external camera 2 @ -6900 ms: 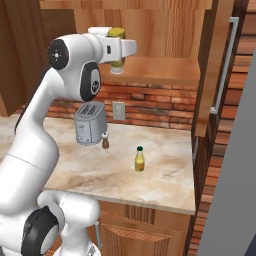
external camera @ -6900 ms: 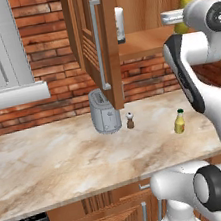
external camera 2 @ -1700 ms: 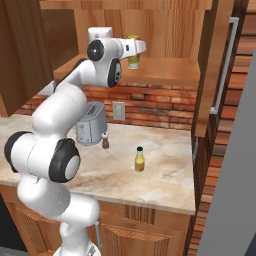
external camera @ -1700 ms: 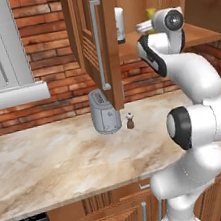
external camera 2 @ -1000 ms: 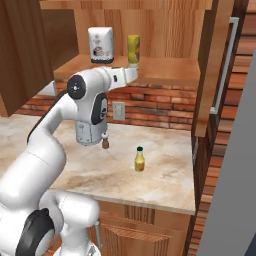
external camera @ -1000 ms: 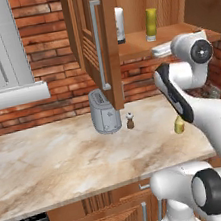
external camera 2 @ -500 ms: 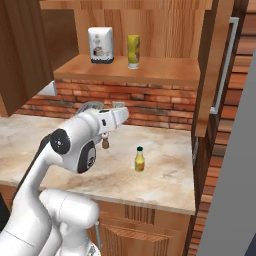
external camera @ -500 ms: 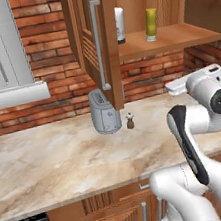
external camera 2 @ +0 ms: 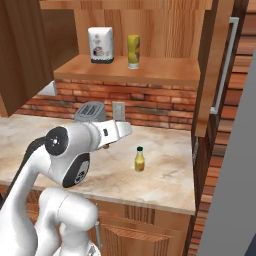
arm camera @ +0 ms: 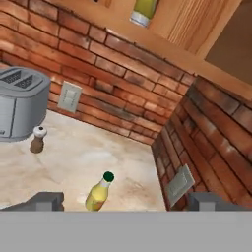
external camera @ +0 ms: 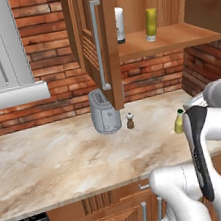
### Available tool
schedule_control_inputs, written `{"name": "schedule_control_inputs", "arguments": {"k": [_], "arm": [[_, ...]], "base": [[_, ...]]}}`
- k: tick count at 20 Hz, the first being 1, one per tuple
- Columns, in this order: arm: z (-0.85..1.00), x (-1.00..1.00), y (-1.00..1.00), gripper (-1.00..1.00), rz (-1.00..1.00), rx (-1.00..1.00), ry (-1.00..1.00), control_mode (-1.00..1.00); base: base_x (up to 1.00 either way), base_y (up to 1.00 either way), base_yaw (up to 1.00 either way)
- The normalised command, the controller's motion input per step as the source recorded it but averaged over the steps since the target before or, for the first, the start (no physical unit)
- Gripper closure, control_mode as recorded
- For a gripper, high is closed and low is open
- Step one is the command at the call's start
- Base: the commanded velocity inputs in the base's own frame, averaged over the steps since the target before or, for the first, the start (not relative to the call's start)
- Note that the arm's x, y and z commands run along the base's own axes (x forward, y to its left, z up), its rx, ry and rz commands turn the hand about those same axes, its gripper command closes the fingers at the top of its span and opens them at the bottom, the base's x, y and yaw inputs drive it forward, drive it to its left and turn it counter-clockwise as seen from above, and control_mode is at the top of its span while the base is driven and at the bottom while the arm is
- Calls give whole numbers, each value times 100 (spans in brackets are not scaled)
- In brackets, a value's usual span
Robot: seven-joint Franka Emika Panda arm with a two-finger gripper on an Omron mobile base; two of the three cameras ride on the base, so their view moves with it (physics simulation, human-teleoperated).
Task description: Pick the mustard and mustard from the counter and place them in the cabinet.
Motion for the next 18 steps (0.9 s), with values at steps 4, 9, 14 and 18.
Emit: {"name": "schedule_control_inputs", "arguments": {"k": [4,9,14,18], "arm": [[-87,-21,0,-100,0,-25,29,-100],[-76,-4,5,-100,0,-22,31,-100],[-45,-10,14,-100,0,-9,14,-100],[-25,-3,17,-100,0,1,3,-100]], "base": [[0,0,0],[0,0,0],[0,0,0],[0,0,0]]}}
